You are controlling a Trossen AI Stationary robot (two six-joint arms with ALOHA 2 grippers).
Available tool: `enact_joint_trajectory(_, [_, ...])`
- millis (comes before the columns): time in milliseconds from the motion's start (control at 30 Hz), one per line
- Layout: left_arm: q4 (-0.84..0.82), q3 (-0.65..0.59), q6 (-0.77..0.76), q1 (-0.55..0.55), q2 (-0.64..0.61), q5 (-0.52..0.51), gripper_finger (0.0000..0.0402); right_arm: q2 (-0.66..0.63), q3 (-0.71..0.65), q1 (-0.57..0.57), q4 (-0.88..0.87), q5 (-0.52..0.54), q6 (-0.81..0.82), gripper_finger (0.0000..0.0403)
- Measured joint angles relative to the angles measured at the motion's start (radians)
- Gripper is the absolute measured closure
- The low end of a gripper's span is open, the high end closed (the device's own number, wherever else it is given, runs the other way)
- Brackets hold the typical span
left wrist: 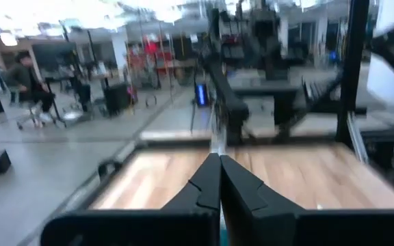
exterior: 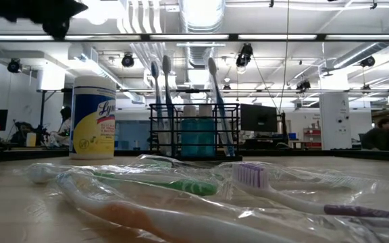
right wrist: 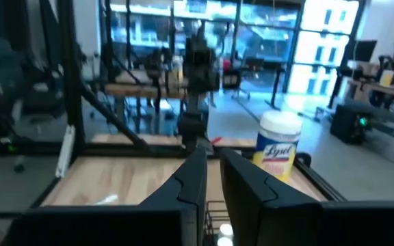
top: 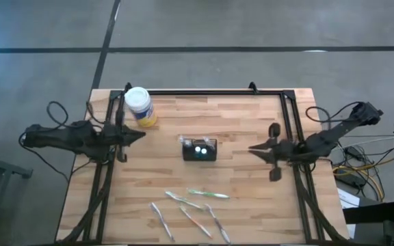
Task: Pick & Place toothbrushing station
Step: Put the right green toothbrush into the mesh organizer
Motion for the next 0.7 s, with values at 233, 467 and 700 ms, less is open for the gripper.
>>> enact_joint_trajectory(233, [0.022, -0.116, -0.015, 0.0, -0.065, 0.0, 0.0399, -0.188, -0.191, -0.058, 0.01, -0.042, 0.102, 0.036])
enact_joint_trajectory(467, [0.026, -0.149, 0.008, 0.001, -0.063, 0.03, 0.0395, -0.286, -0.381, -0.221, 0.121, -0.264, 0.156, 0.0362])
enact_joint_trajectory(700, [0.027, -0.152, 0.038, 0.001, -0.062, 0.03, 0.0399, -0.345, -0.458, -0.448, 0.143, -0.417, 0.188, 0.0392])
